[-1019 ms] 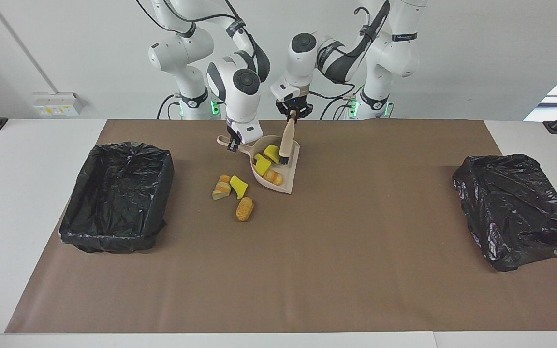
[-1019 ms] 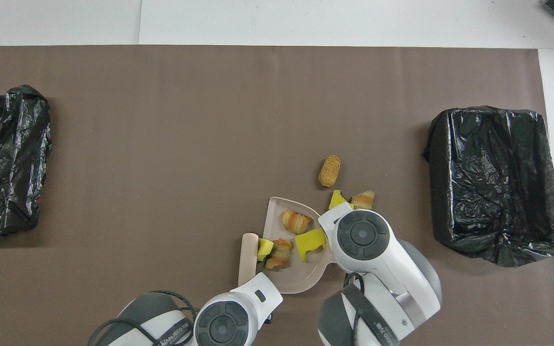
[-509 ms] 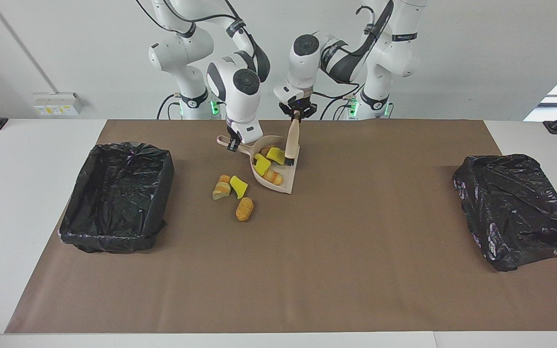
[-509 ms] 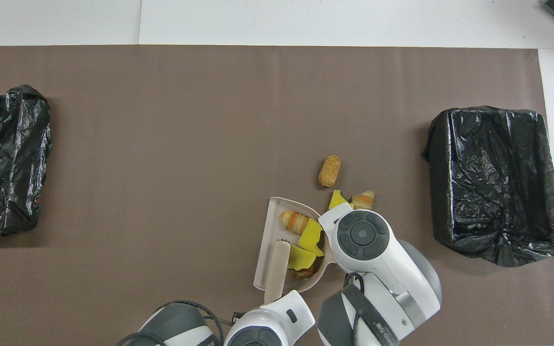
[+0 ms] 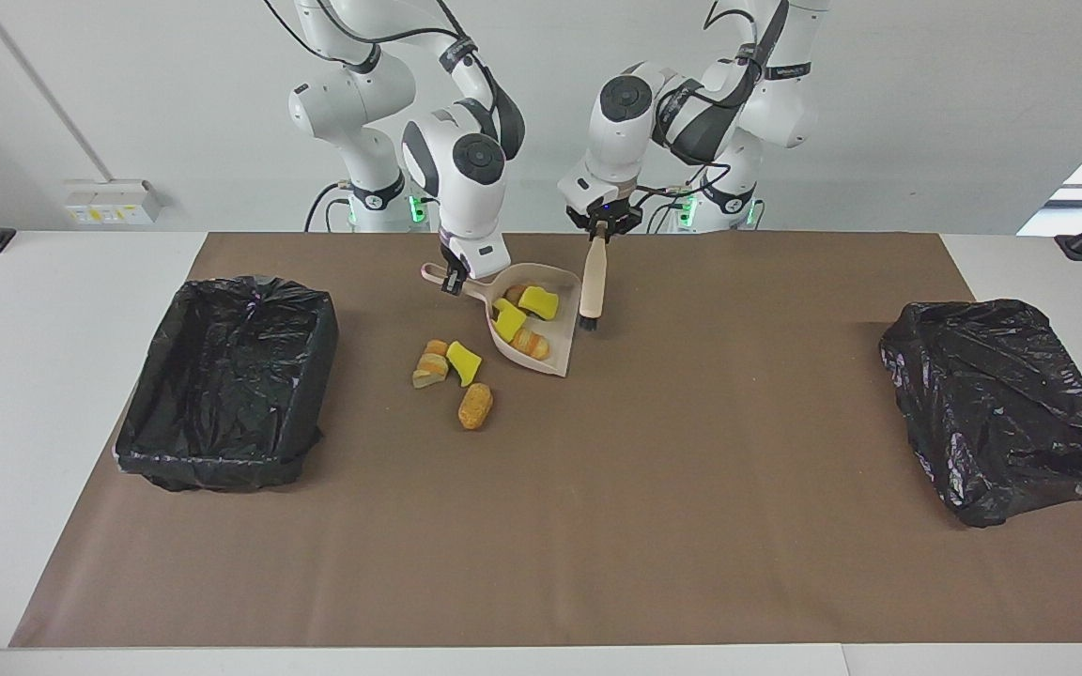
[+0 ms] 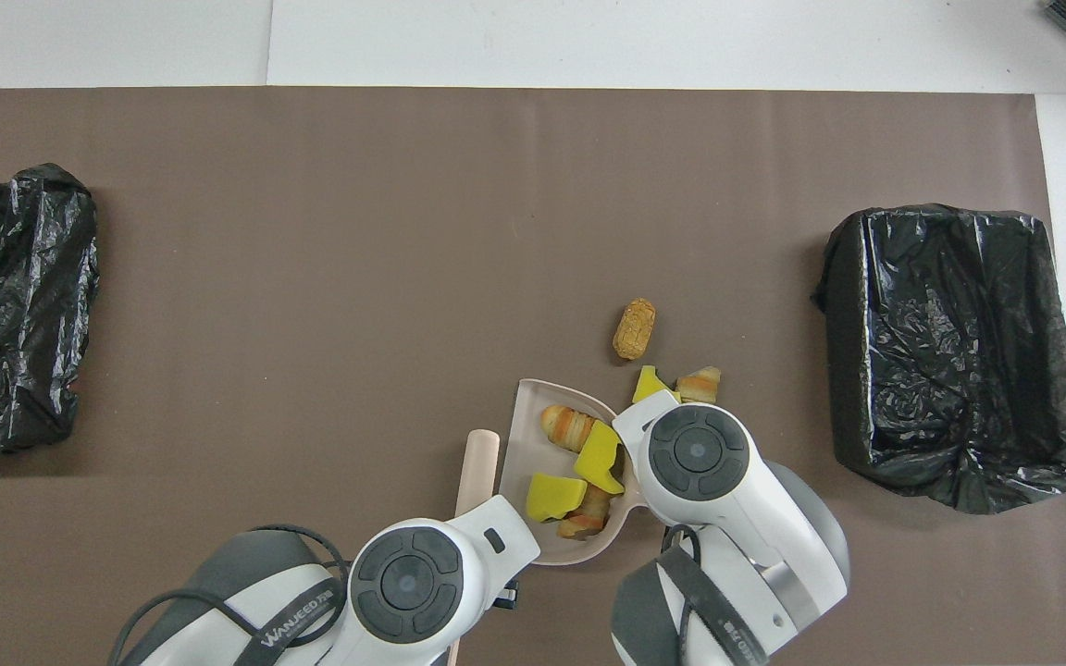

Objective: Sweep and dump trash in bin

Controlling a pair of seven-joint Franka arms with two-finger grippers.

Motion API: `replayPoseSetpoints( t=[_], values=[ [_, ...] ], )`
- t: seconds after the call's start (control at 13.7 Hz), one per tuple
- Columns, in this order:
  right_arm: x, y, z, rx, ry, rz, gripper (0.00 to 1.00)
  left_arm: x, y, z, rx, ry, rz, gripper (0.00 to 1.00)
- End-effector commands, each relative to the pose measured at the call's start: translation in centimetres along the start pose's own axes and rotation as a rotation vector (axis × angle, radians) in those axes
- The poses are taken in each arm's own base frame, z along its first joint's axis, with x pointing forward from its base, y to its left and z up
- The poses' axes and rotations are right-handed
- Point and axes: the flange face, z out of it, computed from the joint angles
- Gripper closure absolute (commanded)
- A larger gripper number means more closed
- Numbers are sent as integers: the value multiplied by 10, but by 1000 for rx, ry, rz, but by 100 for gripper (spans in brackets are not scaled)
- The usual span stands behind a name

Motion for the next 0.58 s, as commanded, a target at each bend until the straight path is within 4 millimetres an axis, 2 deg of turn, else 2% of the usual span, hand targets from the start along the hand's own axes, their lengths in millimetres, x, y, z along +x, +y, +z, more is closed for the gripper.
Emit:
replayPoseSetpoints(
  t=[0.0,0.22,0.36,0.51],
  values=[
    [-13,12,-14,-28,18,51,100,-14,-7,-18,12,1,4,100],
    [-41,24,-43,-25,34,75,100,-21,-4,-18,16,10,-43,100],
    [-60,33,-68,-19,40,100,100,-27,6,-17,25,30,-68,100],
    [-97,51,-96,-34,76,116,100,-37,18,-12,34,41,-84,100]
  ],
)
